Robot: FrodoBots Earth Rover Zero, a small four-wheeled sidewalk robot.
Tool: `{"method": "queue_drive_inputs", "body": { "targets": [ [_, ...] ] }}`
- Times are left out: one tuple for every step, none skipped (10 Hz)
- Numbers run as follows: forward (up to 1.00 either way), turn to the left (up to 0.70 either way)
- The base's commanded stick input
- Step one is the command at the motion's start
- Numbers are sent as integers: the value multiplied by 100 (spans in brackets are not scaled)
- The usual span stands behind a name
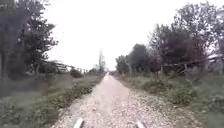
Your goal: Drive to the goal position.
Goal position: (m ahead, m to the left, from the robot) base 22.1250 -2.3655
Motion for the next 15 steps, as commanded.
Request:
{"method": "queue_drive_inputs", "body": {
  "targets": [
    [50,0],
    [50,0],
    [50,0],
    [50,0],
    [50,0],
    [50,0],
    [50,0],
    [50,0],
    [50,0],
    [50,0],
    [50,0],
    [50,0],
    [50,0],
    [50,0],
    [50,0]
  ]
}}
